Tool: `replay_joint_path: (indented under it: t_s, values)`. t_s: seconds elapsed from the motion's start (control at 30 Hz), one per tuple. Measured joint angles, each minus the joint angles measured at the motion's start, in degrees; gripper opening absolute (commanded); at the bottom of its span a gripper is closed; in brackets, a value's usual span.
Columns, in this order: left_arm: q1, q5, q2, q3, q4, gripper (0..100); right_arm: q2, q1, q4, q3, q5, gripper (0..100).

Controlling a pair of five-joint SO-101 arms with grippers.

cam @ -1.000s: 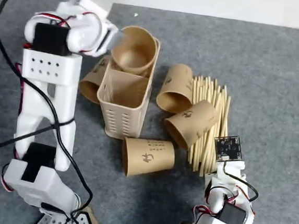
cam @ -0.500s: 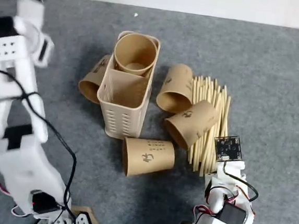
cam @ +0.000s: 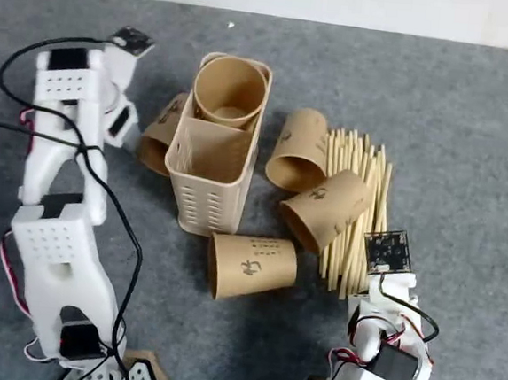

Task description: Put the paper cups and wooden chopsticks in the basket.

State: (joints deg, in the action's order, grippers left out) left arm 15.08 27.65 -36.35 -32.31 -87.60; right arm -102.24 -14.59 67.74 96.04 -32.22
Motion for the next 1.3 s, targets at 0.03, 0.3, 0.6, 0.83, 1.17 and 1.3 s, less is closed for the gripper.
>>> replay_joint_path:
  t_s: [0.03,0.3,0.6,0.83,1.17,1.3]
  values:
    - [-0.8,0.0,0.0,0.0,0.7,25,0.0,0.0,0.0,0.0,0.0,0.6]
    - [-2.9,-2.6,-6.6,0.0,17.2,25,0.0,0.0,0.0,0.0,0.0,0.6]
    - [-4.7,-6.1,-11.6,0.1,33.3,13,0.0,0.0,0.0,0.0,0.0,0.6]
    - [-8.7,-6.1,-11.8,0.0,36.0,12,0.0,0.0,0.0,0.0,0.0,0.6]
    - [-11.6,-6.2,-12.0,-6.1,33.9,0,0.0,0.0,0.0,0.0,0.0,0.6]
    - [-8.4,-9.1,-12.1,-15.0,27.0,0,0.0,0.0,0.0,0.0,0.0,0.6]
